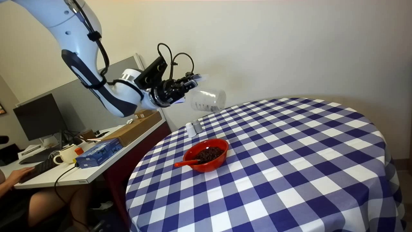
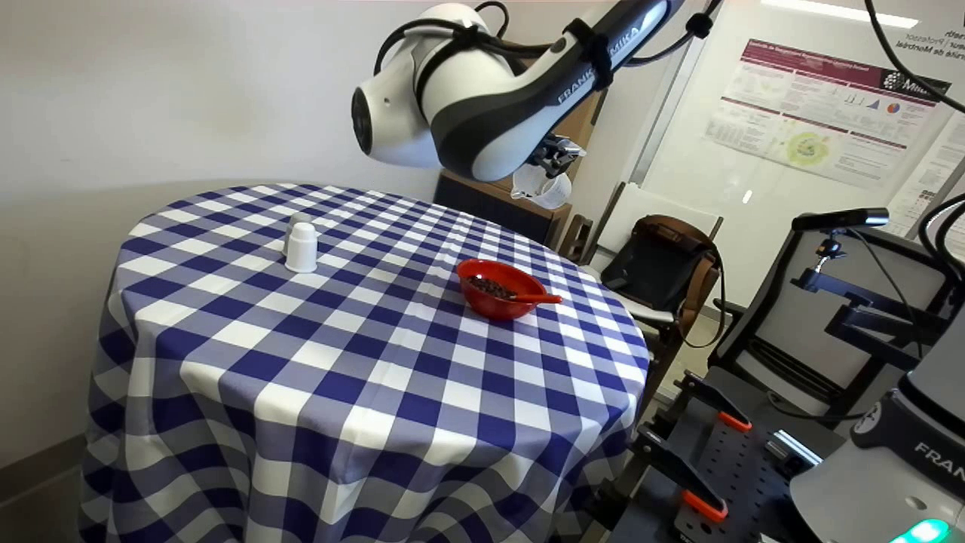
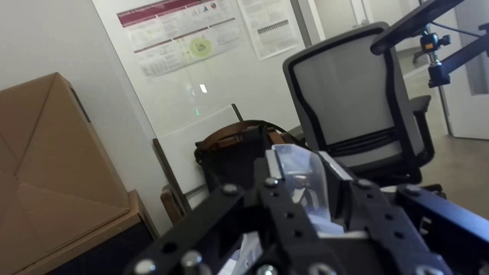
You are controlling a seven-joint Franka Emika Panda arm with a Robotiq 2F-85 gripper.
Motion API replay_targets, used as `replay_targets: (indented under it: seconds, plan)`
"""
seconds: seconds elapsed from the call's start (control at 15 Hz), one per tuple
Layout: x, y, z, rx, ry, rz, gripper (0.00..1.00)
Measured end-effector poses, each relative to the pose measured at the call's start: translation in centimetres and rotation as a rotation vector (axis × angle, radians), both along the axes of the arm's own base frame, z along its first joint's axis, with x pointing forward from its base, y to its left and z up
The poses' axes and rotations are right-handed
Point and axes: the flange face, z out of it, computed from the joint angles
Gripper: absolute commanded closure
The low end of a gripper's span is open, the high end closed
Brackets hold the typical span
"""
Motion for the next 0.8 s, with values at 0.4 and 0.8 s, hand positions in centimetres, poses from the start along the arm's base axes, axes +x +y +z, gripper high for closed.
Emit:
replay_targets:
  seconds: [0.4,0.8]
  plan:
    - [3.1,-4.2,4.9,0.252,-0.068,-0.167,0.89]
    - [4.9,-8.8,6.5,0.499,-0.162,-0.351,0.9]
